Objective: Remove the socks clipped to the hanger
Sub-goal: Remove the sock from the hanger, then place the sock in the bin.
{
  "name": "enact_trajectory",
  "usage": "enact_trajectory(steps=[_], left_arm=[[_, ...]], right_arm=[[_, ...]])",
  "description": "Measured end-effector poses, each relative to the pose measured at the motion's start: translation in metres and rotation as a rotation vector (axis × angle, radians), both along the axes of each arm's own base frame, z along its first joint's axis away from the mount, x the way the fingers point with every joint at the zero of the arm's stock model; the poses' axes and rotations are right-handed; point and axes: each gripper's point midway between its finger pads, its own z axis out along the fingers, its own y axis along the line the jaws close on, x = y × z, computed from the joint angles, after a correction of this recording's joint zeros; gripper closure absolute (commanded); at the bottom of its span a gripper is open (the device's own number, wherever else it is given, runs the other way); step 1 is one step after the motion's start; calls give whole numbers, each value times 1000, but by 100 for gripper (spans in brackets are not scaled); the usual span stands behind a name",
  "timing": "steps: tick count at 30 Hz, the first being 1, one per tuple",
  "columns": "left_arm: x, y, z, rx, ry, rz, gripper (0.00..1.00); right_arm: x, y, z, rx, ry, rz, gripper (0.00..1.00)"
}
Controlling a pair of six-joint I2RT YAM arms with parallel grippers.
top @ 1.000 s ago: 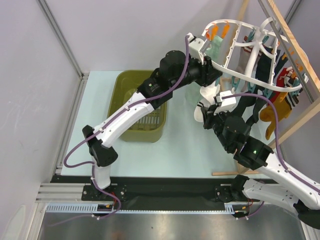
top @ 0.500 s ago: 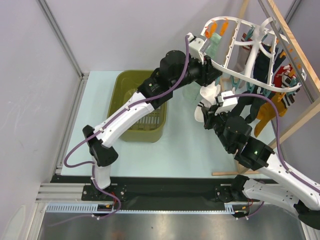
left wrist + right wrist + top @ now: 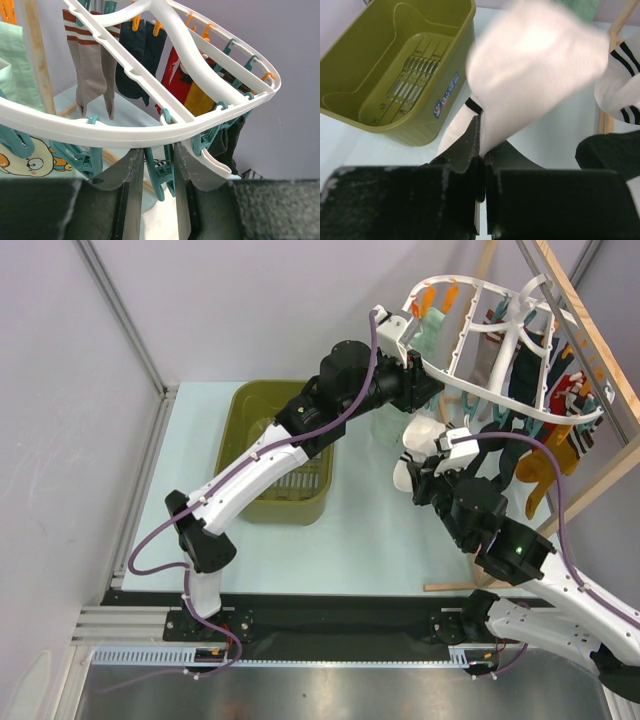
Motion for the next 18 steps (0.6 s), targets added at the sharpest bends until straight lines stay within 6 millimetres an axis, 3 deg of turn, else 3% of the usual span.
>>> enact_trajectory(steps=[5, 6, 7, 10, 13, 18], left_arm=[[-1, -1, 0, -4, 7, -6, 95], [-2, -1, 0, -5, 9, -8, 91], [-2, -1, 0, -6, 11, -9, 75], [-3, -1, 0, -10, 17, -13, 53], [-6, -2, -3, -9, 28, -28, 41], [-13, 0, -15, 8, 52, -40, 32]], right_arm=[[-6, -1, 3, 16, -2, 24, 100], [-7, 0, 2, 16, 1, 33, 100], [-8, 1, 2, 14, 4, 40, 100], [-10, 3, -2, 7, 16, 59, 100], [-11, 4, -3, 9, 24, 65, 100], [-12, 5, -3, 11, 24, 70, 100]])
